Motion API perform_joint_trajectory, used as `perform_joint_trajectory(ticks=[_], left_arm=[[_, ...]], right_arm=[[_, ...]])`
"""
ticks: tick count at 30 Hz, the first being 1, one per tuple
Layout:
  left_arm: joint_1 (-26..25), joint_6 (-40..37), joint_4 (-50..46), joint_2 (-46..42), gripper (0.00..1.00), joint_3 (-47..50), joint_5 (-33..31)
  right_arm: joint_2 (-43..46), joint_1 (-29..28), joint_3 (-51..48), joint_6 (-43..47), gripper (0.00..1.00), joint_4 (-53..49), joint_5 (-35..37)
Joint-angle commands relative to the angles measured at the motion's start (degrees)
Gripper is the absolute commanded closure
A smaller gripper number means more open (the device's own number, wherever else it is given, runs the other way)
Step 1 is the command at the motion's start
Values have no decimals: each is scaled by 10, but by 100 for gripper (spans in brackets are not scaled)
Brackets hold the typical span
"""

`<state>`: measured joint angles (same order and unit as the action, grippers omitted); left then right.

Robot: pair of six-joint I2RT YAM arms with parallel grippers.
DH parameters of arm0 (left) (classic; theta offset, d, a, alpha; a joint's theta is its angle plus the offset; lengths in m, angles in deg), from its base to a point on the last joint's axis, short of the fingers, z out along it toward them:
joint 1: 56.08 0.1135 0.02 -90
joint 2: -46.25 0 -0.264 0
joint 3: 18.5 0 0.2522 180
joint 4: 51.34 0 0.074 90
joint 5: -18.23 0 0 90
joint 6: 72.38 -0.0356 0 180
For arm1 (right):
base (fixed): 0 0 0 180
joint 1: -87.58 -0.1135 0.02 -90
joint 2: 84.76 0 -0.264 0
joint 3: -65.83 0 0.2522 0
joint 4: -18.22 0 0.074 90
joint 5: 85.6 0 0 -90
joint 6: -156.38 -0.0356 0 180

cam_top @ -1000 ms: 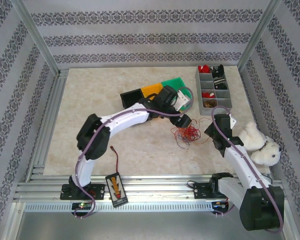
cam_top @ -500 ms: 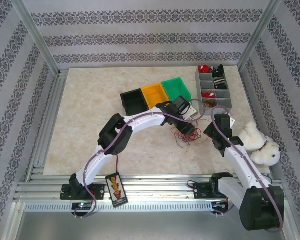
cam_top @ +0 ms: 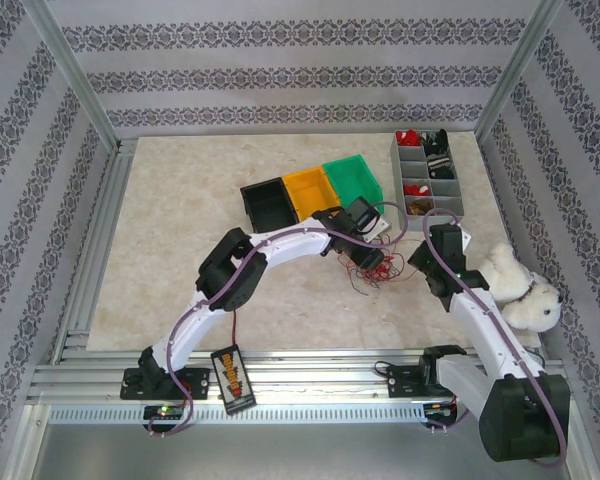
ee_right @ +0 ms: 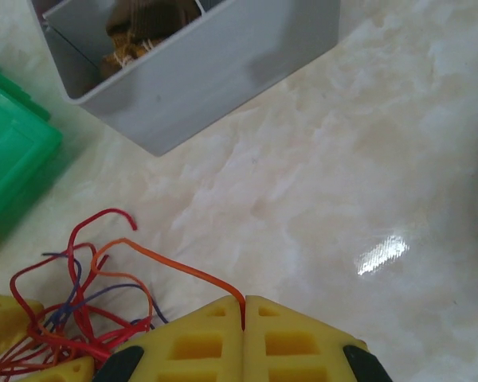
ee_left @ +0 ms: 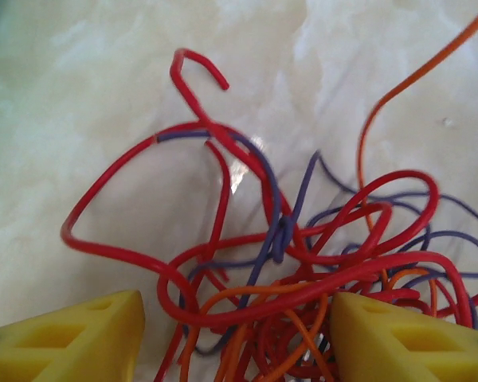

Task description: Untangle the cables

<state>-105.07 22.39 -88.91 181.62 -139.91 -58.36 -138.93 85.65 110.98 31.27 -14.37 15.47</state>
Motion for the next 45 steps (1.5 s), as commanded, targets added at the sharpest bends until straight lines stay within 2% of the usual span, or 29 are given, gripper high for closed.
perform_joint_trajectory(ticks=[1, 6, 17, 25, 37, 45], left_arm=[[18, 18, -48, -2, 36, 71, -74], [33, 33, -45, -34, 35, 143, -97], [62, 45, -31, -126, 31, 299, -93], [74, 58, -25, -156, 31, 361, -87], [94, 76, -42, -200, 26, 429, -74], [154, 144, -16, -227, 27, 502, -71]], right_arm=[[14, 15, 30, 13, 100, -23, 38], [19, 45, 60, 10, 100, -47, 73], [8, 129, 105, 17, 100, -75, 94], [-2, 201, 135, 8, 100, -105, 78], [-19, 317, 155, -34, 100, -124, 17], [-4, 347, 152, -27, 100, -92, -29]])
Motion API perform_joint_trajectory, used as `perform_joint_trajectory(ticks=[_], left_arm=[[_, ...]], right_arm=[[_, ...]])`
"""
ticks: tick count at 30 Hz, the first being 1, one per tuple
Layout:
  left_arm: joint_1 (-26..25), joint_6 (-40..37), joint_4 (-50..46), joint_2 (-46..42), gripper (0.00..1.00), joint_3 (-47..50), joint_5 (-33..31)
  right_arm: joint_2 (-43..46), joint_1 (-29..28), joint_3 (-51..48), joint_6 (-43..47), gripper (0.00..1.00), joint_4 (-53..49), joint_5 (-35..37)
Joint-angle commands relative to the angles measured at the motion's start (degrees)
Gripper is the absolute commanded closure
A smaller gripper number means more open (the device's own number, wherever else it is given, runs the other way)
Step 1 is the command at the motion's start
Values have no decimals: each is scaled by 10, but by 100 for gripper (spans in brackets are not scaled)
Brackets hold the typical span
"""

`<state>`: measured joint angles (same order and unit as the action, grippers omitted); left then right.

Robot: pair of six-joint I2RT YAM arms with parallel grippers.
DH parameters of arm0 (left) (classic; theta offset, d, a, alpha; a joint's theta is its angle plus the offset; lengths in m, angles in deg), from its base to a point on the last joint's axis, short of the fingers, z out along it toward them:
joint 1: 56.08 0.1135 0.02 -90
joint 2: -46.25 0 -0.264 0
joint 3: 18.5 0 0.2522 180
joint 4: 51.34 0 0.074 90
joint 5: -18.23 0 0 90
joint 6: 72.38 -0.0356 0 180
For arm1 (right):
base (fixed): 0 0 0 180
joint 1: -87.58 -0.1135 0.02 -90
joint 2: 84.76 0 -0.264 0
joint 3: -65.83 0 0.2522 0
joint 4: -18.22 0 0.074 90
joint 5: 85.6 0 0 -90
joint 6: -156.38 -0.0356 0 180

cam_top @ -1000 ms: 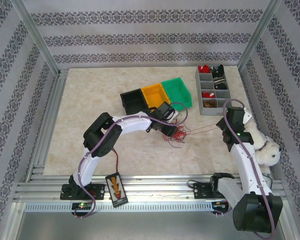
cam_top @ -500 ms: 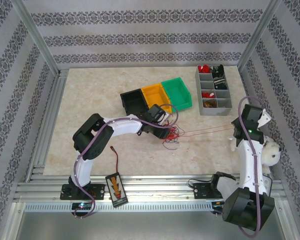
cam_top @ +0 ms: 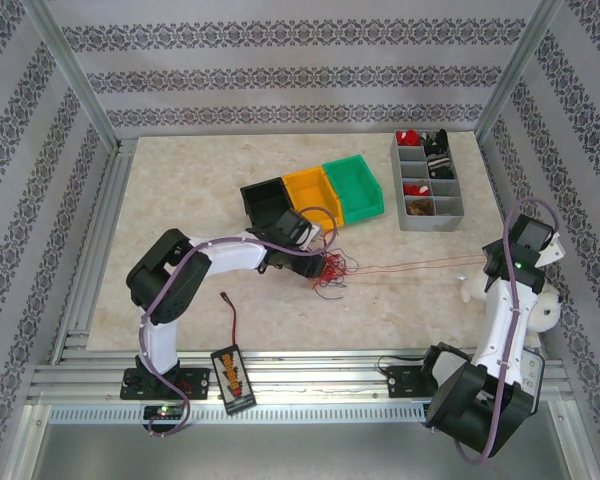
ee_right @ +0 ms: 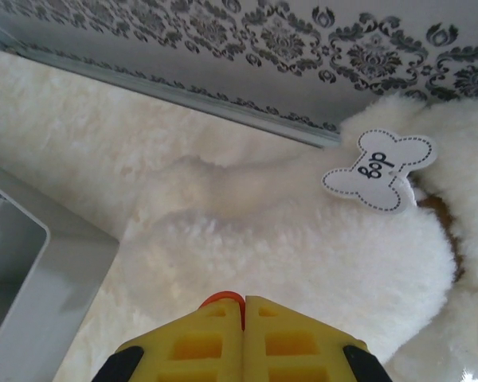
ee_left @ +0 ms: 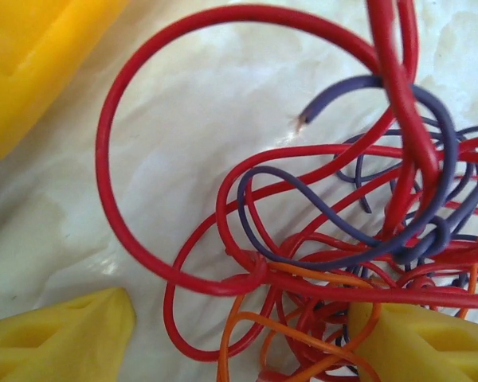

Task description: Untangle the cables

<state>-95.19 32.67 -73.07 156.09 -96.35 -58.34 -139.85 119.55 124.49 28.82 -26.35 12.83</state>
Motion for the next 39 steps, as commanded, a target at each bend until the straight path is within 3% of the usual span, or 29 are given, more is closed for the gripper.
perform_joint_trajectory(ticks=[1, 17, 21, 27, 36, 39], left_arm=[[64, 47, -171, 23, 27, 74, -70], [167, 116, -156, 5, 26, 109, -91], [195, 167, -146, -3, 26, 125, -103], [200, 212, -130, -11, 27, 130, -108], [200, 233, -126, -5, 27, 125, -127], [200, 241, -123, -1, 27, 125, -121]], right_arm=[[1, 10, 21, -1, 100, 26, -6], [-1, 28, 52, 9, 100, -2, -8], [-3, 33, 56, 2, 100, -1, -21], [-1, 28, 64, 8, 99, 11, -60], [5, -149, 188, 50, 99, 18, -95], [-12, -169, 253, 63, 99, 18, -139]])
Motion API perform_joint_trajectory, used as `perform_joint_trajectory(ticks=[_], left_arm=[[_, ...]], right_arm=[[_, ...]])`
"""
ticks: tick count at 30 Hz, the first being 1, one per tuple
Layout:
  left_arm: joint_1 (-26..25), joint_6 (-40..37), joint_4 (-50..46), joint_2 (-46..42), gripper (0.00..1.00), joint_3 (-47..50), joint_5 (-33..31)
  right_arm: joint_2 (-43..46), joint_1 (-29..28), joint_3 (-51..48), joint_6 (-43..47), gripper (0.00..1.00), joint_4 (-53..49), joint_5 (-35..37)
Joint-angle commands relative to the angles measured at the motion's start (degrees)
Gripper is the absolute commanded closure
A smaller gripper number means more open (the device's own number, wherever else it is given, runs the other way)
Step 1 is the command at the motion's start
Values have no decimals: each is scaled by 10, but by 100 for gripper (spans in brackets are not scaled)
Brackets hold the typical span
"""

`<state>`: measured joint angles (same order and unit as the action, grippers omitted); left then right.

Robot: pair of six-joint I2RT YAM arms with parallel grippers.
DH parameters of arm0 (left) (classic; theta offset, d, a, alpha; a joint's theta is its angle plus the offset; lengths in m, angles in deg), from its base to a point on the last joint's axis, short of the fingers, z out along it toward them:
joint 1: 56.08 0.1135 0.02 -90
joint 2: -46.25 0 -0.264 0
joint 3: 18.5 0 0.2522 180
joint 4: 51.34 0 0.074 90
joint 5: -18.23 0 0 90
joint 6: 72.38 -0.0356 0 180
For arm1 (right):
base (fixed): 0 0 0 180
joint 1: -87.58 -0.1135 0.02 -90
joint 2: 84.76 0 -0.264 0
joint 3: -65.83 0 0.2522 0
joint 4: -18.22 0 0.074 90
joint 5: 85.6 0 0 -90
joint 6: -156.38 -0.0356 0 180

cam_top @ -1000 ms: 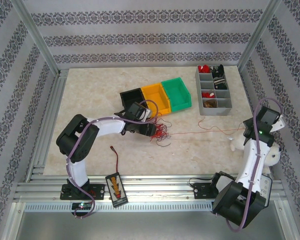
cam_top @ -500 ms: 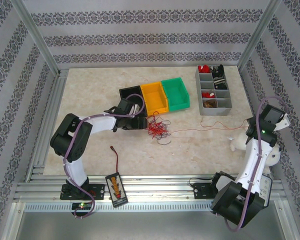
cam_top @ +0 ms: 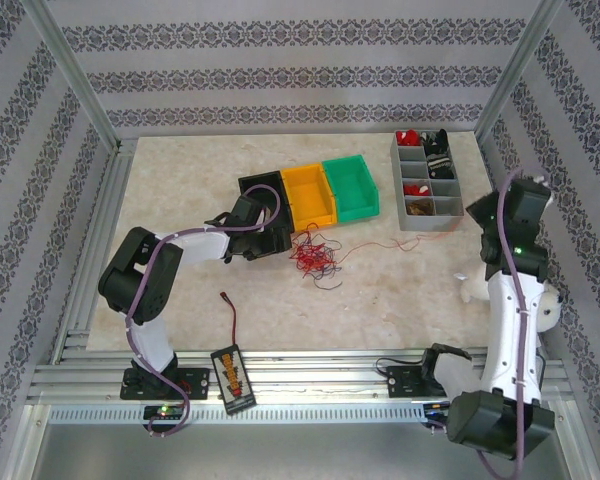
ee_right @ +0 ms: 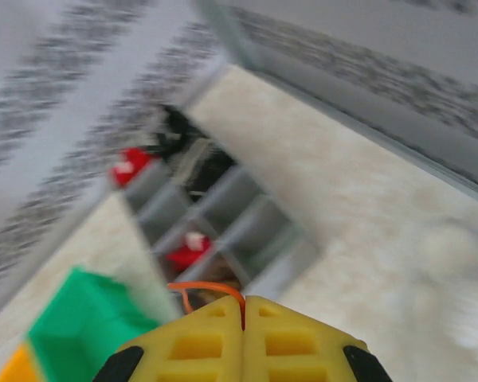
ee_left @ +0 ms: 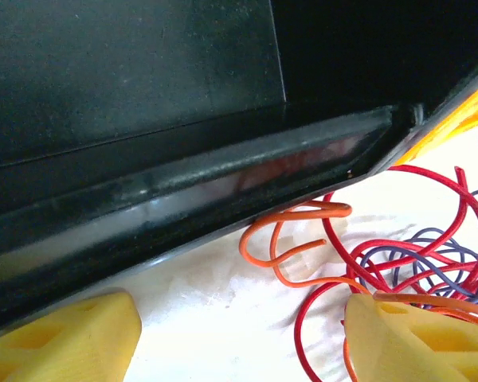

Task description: Untangle the cables

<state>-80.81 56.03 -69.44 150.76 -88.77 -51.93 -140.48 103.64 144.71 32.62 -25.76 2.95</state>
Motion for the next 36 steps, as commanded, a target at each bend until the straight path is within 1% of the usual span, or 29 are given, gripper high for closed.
perform_joint_trajectory(ticks=[1, 4, 6, 9, 12, 16, 17, 18, 20, 22, 24, 27, 30, 33, 36], left_arm=[[56, 10, -158, 52, 27, 50, -185], [56, 17, -157, 48, 27, 57, -192], [56, 16, -159, 46, 27, 60, -195], [56, 13, -166, 46, 27, 59, -206], [56, 12, -173, 47, 27, 57, -217], [61, 21, -173, 52, 27, 54, -214], [61, 23, -171, 53, 28, 51, -208], [61, 19, -166, 53, 29, 50, -197], [58, -5, -125, 43, 29, 53, -145], [45, -36, -76, 17, 29, 60, -92], [24, -69, -49, -17, 29, 61, -66], [-16, -139, -47, -77, 28, 52, -60], [-61, -204, -43, -136, 26, 47, -87], [-76, -224, -36, -163, 23, 29, -90], [-85, -230, -22, -151, 18, -4, -51]], right_arm=[[-8, -13, 69, 28, 99, 12, -51], [-9, -16, 107, 39, 99, 16, -75], [-6, -16, 126, 48, 99, 10, -68], [-1, -11, 155, 68, 99, -8, -40], [6, 21, 167, 65, 99, -16, -42], [17, 93, 169, 39, 99, -12, -84], [18, 94, 169, 40, 99, -10, -90], [18, 91, 165, 37, 99, -3, -105], [18, 74, 146, 28, 98, 22, -152], [18, 42, 130, 32, 98, 32, -165], [20, 2, 115, 46, 98, 33, -158], [20, -33, 90, 47, 97, 40, -166], [15, -57, 71, 49, 97, 42, -166], [6, -82, 58, 61, 97, 38, -150], [-4, -96, 43, 62, 97, 38, -141]])
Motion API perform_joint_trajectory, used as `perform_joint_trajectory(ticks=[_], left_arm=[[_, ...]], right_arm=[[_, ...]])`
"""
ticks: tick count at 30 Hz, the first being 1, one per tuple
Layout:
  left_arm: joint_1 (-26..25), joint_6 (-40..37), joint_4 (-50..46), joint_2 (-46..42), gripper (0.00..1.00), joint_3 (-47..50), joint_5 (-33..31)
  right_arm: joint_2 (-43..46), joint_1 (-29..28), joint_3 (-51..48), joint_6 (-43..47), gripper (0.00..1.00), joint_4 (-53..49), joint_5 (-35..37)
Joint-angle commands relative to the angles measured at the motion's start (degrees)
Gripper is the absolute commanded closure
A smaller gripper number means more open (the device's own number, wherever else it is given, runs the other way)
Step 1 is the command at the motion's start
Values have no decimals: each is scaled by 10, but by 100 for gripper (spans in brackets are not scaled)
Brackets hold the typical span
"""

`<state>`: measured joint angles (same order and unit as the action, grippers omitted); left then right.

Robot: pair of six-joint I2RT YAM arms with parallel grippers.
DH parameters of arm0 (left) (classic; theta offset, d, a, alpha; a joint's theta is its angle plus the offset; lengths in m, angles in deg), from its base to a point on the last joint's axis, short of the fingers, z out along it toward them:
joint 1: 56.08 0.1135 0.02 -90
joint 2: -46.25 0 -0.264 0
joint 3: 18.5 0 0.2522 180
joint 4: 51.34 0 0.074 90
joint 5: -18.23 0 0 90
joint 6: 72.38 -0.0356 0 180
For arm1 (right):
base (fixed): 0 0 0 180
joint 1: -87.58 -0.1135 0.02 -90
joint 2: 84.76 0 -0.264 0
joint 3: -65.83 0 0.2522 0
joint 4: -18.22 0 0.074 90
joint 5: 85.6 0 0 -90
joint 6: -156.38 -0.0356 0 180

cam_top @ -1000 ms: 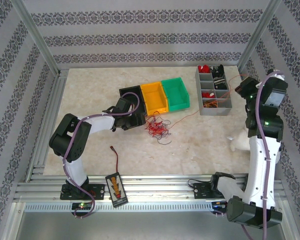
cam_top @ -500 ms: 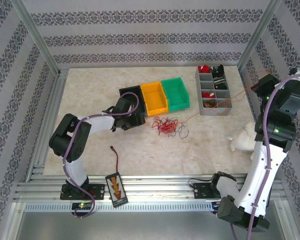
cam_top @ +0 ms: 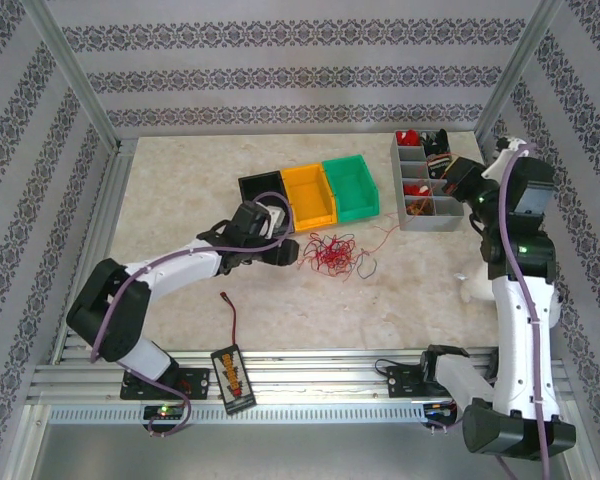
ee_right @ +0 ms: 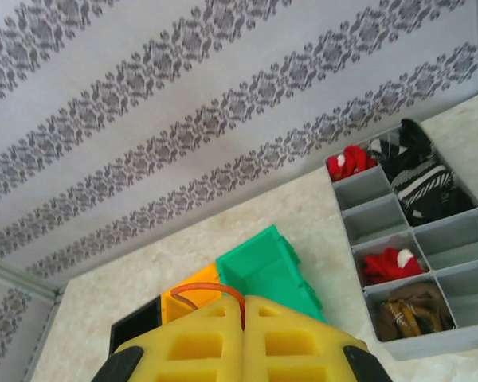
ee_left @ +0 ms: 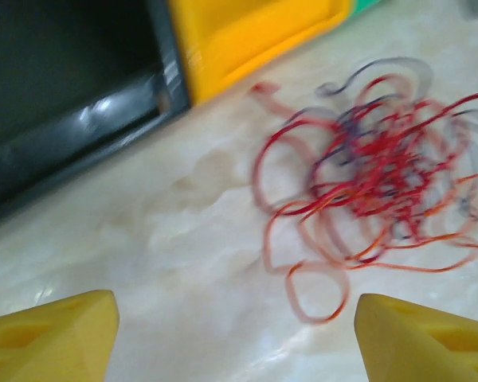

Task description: Untangle the cables

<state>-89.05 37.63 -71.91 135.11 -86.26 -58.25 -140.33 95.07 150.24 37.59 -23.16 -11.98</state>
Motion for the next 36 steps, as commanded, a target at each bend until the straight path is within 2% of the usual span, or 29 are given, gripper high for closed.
perform_joint_trajectory(ticks=[1, 4, 9, 13, 16, 23, 26, 31, 33, 34, 36], left_arm=[[-9, -49, 2, 18, 17, -48, 33], [-28, -57, -8, 63, 15, -100, 76], [-62, -100, -48, 152, 15, -188, 91], [-82, -115, -85, 213, 16, -243, 77], [-88, -111, -74, 238, 16, -256, 76], [-95, -90, -91, 306, 26, -297, 36], [-96, -79, -106, 333, 38, -312, 16], [-94, -75, -157, 345, 81, -307, -39], [-93, -72, -173, 332, 94, -284, -68], [-91, -69, -181, 320, 98, -269, -86], [-86, -61, -199, 296, 100, -239, -124]], right_arm=[[-7, -14, -16, 11, 97, 11, 14], [-15, -25, -28, 11, 97, 7, 28], [-11, -34, -45, 14, 97, 2, 44], [-5, -34, -48, 16, 96, -2, 45], [-5, -35, -51, 19, 96, -4, 48], [-5, -35, -57, 15, 96, 3, 40], [-6, -35, -60, 11, 96, 5, 40], [-4, -34, -57, 8, 96, -10, 88], [-4, -32, -55, 11, 97, -20, 114], [-5, -30, -53, 12, 97, -26, 127], [-5, -20, -51, 7, 97, -37, 152]])
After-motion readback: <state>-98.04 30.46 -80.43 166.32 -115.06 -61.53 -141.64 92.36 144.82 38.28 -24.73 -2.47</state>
